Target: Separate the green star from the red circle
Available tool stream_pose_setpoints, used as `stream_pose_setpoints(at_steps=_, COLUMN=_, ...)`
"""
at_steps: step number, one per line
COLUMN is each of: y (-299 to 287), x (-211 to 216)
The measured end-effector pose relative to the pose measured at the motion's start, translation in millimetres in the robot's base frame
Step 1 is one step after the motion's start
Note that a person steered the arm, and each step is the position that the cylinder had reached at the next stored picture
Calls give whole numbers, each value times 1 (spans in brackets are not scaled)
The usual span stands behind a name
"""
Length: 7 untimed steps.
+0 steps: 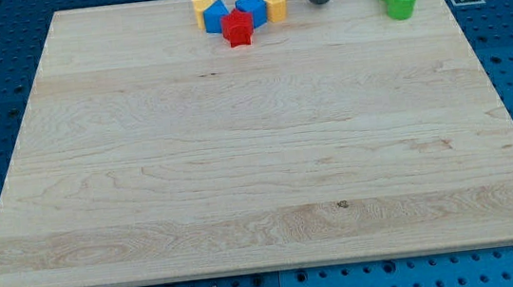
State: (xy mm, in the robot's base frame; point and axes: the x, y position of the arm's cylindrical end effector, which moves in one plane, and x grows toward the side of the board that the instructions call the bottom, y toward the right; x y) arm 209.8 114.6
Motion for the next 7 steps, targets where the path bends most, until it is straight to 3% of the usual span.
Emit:
stream_pose_setpoints(at_steps=1, y=0, x=-18)
stream_pose_setpoints(at_steps=7, y=131, x=-17)
